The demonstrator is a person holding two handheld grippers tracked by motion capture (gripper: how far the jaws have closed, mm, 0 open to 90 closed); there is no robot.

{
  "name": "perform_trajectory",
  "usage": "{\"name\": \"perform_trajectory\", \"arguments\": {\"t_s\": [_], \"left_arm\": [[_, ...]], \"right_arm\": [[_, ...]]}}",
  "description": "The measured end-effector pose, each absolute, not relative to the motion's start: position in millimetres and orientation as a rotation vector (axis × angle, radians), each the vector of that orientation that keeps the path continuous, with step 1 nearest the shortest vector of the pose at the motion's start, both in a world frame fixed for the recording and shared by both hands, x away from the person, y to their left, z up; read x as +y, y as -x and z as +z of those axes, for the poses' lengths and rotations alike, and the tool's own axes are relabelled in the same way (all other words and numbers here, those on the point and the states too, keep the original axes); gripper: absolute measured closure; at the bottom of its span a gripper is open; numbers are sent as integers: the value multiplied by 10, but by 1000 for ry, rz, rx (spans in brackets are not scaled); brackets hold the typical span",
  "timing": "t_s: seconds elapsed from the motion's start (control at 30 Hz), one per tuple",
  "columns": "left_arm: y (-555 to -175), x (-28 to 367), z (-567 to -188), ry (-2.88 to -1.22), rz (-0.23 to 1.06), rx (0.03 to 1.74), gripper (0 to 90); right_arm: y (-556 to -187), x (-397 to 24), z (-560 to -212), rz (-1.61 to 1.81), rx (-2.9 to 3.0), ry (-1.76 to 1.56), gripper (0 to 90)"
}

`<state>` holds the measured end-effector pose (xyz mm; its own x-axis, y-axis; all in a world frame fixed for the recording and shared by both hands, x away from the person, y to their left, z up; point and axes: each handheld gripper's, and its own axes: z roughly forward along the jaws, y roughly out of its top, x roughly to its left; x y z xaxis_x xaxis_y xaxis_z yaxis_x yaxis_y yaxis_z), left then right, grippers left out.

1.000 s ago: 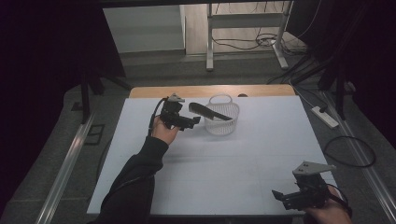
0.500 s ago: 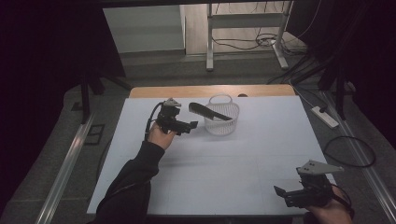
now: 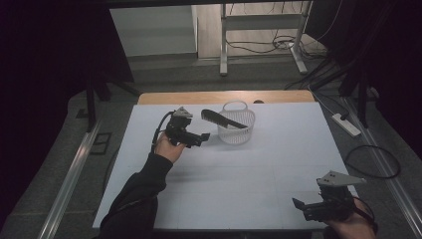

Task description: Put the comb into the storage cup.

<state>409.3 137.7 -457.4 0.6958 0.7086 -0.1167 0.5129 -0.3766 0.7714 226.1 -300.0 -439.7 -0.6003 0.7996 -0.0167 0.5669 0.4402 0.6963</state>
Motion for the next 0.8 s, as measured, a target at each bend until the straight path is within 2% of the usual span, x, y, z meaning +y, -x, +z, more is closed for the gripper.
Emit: {"name": "perform_trajectory", "arguments": {"t_s": [0.2,0.8], "left_arm": [[-4058,1388,-4578,-2080,319,936,0],[-3904,1550,-4574,-2057,270,958,0]], "right_arm": [[-2262,-3009,-4395,957,2355,-1168,0],[-2250,-2995,-4394,960,2372,-1134,0]]}}
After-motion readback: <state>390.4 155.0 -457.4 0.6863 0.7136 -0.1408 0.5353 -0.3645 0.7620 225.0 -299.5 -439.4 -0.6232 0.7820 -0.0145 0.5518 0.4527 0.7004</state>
